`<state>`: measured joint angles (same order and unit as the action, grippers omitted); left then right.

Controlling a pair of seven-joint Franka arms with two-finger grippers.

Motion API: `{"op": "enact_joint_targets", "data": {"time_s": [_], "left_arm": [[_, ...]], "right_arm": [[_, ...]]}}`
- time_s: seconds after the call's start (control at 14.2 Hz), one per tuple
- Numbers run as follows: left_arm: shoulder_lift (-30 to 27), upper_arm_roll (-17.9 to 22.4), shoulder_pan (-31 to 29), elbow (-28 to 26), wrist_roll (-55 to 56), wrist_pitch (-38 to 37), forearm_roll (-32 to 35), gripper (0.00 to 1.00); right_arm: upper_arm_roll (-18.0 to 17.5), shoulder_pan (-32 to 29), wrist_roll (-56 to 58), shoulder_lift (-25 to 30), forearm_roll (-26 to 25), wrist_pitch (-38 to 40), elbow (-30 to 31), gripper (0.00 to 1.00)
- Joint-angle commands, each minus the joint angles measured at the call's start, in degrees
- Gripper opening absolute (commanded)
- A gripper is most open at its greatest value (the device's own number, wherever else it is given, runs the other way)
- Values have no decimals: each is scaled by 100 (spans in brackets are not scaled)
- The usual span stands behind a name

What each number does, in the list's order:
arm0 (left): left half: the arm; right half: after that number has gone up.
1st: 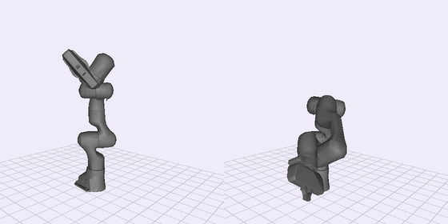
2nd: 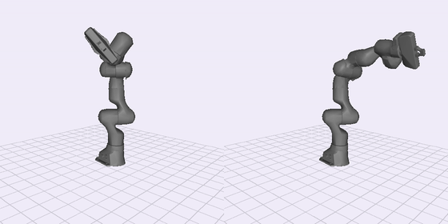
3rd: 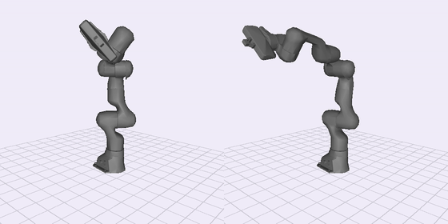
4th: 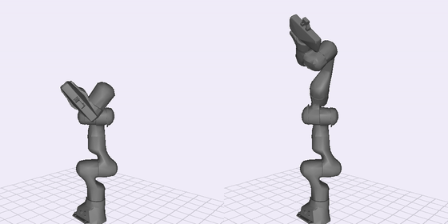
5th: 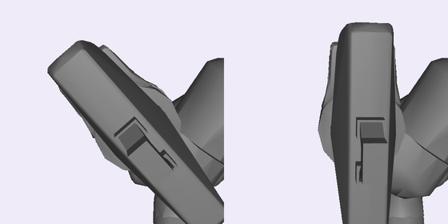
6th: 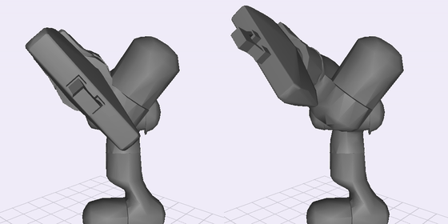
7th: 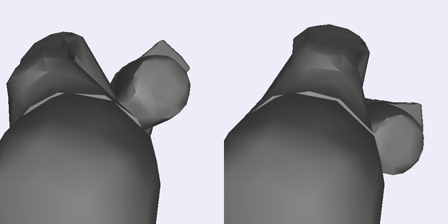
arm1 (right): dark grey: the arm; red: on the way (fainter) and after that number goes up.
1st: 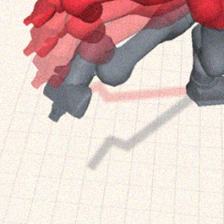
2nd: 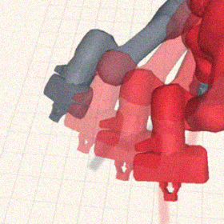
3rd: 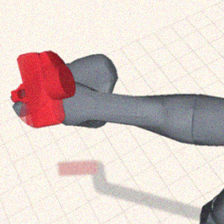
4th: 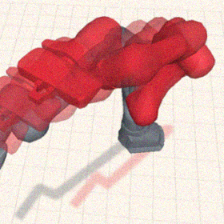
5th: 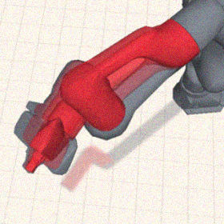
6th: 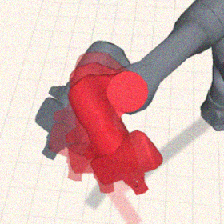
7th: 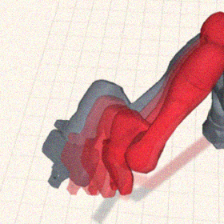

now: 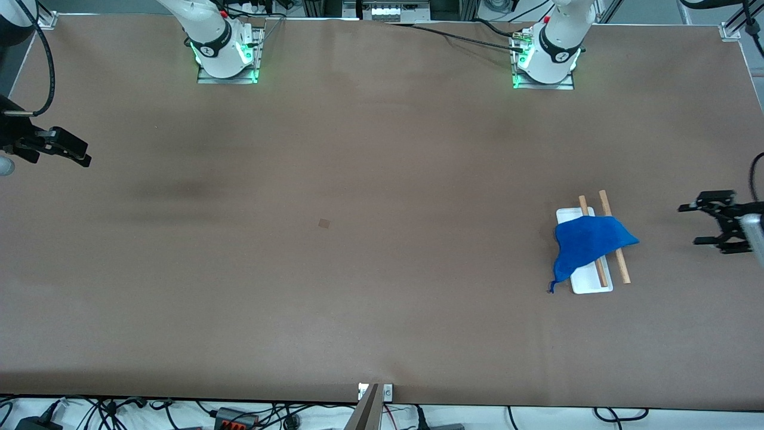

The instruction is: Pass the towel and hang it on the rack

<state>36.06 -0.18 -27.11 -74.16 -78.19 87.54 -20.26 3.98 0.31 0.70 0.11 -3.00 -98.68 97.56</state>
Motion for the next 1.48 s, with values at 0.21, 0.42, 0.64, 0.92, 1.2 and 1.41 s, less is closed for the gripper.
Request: {"op": "enact_joint_targets", "data": {"time_s": [0.21,0.42,0.64,0.92,1.2,1.41], "left_arm": [[-336,-113,-58,842,1690,-1398,538,100],[-652,-158,416,842,2666,-1529,875,100],[-775,-158,776,920,3676,-1835,918,100],[-776,-149,1348,1474,4242,-2259,1305,100],[-785,-132,1480,1483,4251,-2277,1297,100],[-811,-88,1481,1483,4259,-2242,1297,100]], "right_arm": [[-3,66,45,86,1,15,17,100],[-55,13,36,77,-7,15,17,100],[-170,-101,36,69,-7,6,17,100],[-205,-119,36,86,10,24,17,100],[-205,-84,45,95,10,24,26,100],[-214,-75,45,104,10,15,26,100]]}}
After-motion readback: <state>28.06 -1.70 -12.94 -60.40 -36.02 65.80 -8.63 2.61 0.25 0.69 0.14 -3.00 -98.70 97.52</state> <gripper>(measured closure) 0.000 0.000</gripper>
